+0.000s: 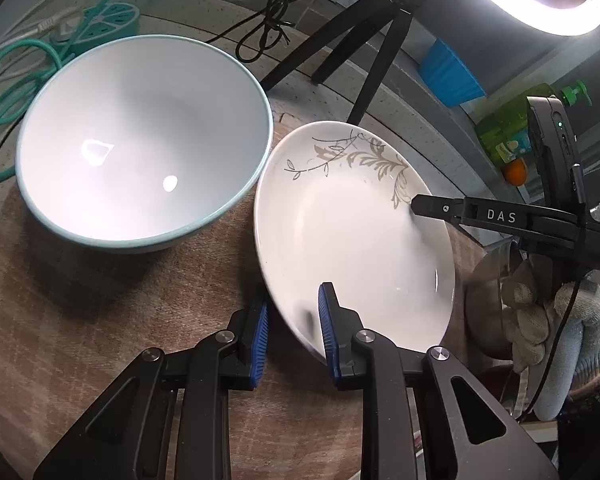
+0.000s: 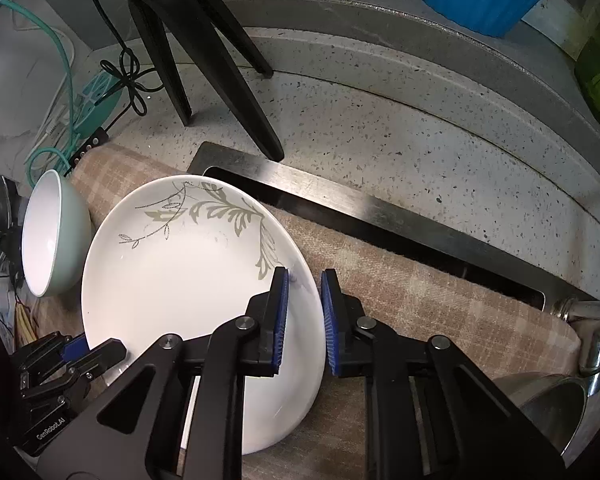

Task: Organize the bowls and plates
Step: 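Carry the leaf-pattern plate over and lower it onto the rose plate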

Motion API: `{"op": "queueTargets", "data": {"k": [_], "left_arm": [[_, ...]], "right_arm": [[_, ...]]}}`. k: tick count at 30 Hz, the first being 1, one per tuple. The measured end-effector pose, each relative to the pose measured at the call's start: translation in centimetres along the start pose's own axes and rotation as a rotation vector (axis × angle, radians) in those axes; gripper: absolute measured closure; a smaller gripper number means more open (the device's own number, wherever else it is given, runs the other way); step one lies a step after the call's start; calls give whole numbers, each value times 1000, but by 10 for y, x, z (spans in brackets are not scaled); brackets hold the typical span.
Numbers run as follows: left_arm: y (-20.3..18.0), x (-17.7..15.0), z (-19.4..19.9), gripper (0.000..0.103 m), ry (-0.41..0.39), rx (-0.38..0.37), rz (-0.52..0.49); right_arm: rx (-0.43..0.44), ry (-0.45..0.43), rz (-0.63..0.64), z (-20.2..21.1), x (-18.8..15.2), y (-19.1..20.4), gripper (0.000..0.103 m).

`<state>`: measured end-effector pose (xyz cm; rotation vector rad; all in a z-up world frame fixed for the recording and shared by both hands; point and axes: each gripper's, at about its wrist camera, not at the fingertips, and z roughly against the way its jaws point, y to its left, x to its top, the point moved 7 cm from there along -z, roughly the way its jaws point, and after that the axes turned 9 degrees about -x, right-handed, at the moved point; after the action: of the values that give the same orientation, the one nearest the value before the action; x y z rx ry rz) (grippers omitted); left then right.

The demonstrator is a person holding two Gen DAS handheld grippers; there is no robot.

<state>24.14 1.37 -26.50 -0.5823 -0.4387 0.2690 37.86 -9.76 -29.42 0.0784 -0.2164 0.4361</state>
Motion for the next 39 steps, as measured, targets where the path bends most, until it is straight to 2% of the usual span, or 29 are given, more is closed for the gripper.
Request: {"op": "queueTargets", "data": {"k": [9, 22, 23, 28, 35, 38, 39], "left_arm": [[4, -6, 8, 81, 5, 32, -30], [18, -13, 24, 81, 1, 75, -56], [19, -13, 25, 84, -2, 78, -56], [20, -17, 26, 86, 4, 96, -81], [29, -18, 33, 88, -5, 77, -45], [31, -16, 35, 88, -15, 86, -49], [32, -17, 34, 91, -9, 83, -51]], "right_arm": [[37, 11, 17, 8, -24, 6, 90], [149, 36, -21, 17, -64, 15, 94], [151, 36, -22, 17, -66, 16, 95], [127, 22, 0, 19, -67, 19, 95], [145, 28, 7, 18, -74, 26, 95], [126, 12, 18, 19, -75, 28, 95], [123, 11, 18, 19, -75, 28, 95]]}}
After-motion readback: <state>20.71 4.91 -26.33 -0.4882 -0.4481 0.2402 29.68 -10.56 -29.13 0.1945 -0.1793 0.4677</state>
